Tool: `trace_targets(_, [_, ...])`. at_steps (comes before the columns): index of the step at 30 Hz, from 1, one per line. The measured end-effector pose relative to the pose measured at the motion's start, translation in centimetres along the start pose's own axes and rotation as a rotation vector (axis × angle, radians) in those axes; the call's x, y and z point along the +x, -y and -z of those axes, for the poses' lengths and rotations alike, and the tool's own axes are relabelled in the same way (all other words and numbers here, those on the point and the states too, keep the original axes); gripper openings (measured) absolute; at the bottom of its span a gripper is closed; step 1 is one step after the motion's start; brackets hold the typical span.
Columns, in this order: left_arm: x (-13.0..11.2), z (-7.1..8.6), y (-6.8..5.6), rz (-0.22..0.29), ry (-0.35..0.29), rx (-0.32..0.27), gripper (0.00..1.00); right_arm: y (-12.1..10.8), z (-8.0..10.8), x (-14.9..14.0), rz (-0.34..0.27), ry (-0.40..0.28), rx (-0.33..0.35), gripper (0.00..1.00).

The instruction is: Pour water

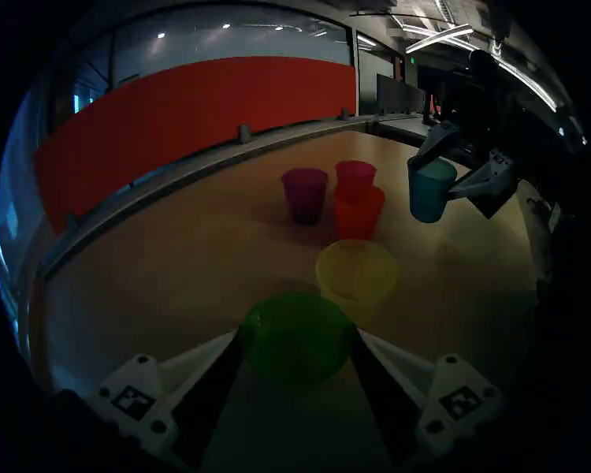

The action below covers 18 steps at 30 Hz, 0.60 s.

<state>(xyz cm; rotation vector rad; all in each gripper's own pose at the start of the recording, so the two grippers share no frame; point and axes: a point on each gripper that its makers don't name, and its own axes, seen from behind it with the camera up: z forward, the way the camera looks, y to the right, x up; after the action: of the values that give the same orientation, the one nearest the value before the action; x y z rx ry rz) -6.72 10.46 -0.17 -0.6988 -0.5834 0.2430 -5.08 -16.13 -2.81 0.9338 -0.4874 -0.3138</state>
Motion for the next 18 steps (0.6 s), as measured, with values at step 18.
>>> trace_targets(18, [-0.98, 0.00, 0.35, 0.034, 0.002, -0.015, 0.90, 0.02, -0.42, -0.57, -0.012, 0.011, 0.000, 0.92])
